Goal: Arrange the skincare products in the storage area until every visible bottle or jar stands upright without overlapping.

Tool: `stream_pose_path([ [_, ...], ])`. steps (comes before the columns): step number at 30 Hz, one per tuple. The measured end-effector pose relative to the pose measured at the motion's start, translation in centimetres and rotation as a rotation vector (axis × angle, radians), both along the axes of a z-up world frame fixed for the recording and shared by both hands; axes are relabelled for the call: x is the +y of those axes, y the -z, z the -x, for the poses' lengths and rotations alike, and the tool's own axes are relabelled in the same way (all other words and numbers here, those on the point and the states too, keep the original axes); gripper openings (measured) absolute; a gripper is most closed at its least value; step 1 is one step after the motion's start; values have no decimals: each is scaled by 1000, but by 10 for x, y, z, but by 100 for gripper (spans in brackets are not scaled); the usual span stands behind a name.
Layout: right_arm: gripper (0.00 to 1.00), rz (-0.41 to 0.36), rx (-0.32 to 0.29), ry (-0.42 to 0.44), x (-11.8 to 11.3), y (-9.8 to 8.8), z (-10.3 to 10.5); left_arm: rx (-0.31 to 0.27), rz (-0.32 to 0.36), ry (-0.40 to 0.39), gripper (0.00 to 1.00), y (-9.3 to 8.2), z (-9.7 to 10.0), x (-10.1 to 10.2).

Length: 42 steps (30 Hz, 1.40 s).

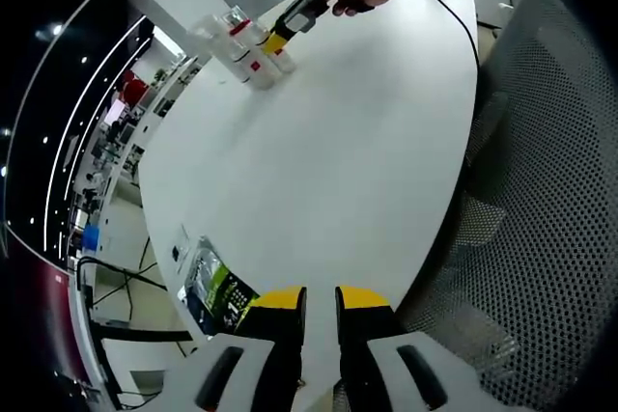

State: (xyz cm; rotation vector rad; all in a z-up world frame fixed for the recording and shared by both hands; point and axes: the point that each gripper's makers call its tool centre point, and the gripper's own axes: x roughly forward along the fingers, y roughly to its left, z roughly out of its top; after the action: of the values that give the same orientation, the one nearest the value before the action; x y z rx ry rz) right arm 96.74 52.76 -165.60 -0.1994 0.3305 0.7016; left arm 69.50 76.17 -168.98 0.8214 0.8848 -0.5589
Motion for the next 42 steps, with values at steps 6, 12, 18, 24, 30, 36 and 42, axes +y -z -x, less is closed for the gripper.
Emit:
stream_pose_path([
  [6, 22, 12, 9, -4, -1, 3, 2, -2, -1, -3, 13, 0, 0, 1],
  [12, 25, 15, 22, -7, -1, 4, 3, -3, -2, -3, 13, -1, 0, 1],
  [18, 24, 27, 61, 16, -6, 10, 3, -7, -8, 0, 13, -1, -1, 2],
  [24, 21, 54, 54, -1, -6, 9, 3, -8, -6, 0, 13, -1, -1, 2],
  [30, 21, 66, 55, 10, -6, 10, -3, -9, -7, 3, 13, -1, -1, 1],
  [36, 21, 75, 58, 19, -5, 10, -8, -9, -7, 1, 13, -1, -1, 2],
  [42, 21, 73, 65, 32, -6, 9, -8, -12, -6, -3, 13, -1, -1, 2],
])
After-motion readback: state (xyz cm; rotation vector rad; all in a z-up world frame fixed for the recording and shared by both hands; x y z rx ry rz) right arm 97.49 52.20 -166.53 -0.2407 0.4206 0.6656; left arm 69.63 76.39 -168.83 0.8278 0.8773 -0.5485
